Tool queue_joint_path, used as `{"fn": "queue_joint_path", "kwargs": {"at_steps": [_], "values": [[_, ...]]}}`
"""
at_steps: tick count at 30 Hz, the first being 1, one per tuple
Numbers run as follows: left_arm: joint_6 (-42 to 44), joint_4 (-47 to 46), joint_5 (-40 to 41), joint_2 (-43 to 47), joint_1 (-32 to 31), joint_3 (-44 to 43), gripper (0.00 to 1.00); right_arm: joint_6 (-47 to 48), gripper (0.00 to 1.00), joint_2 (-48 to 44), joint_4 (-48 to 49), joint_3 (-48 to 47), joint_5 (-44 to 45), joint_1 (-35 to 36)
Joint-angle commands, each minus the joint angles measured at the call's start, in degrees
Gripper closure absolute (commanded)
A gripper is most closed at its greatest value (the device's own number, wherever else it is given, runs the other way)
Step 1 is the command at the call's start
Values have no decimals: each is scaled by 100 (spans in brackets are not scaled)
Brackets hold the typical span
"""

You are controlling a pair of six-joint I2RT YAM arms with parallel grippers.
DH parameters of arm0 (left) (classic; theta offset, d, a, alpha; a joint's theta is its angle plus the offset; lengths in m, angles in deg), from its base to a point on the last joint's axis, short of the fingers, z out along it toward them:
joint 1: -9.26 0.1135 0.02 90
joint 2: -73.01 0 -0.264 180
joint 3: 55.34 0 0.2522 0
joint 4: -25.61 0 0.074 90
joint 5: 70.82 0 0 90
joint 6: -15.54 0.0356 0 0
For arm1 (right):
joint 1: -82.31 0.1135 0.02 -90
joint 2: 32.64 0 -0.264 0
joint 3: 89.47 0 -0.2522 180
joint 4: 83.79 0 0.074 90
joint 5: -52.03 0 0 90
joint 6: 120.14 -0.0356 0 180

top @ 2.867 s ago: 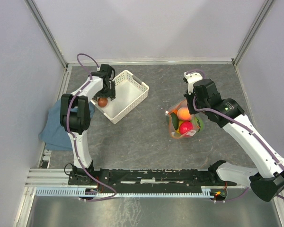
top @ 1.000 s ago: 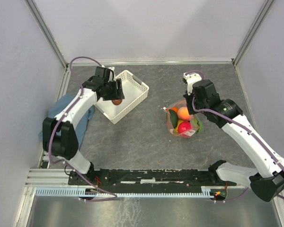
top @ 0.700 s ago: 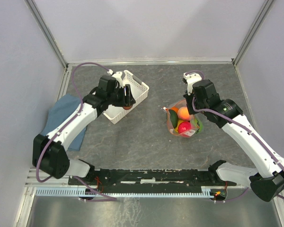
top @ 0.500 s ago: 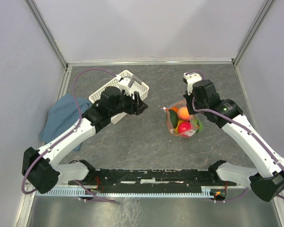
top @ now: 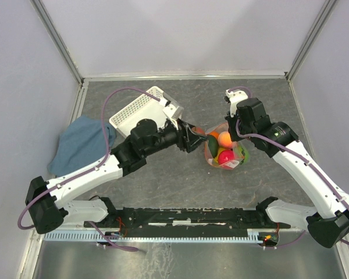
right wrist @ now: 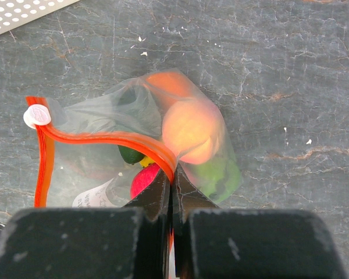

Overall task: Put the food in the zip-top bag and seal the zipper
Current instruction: Place the fake fruit in the zipper food storage bag.

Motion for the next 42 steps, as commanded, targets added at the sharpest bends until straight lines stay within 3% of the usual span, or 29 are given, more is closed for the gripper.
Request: {"fn": "queue_joint_path", "kwargs": {"at_steps": [1,9,23,33,42], "values": [[781,-916,211,-231,-377,-70,63,-97,99,-136,138,-220,-95,4],[1434,-1641,251,-904,-649,-13,62,-123,99,-85,142,-241,-260,0],[2214,-1603,788,-2129,-689,-456,57,-129,99,-86,98,-252,-450,-1],[2139,-1526,1061,-2480,-685,-670,41,-132,99,-124,114,-172,-477,4],[1980,-1133,1090,-2084,-687,-644,29,-131,99,-145,132,-136,-401,4]]}}
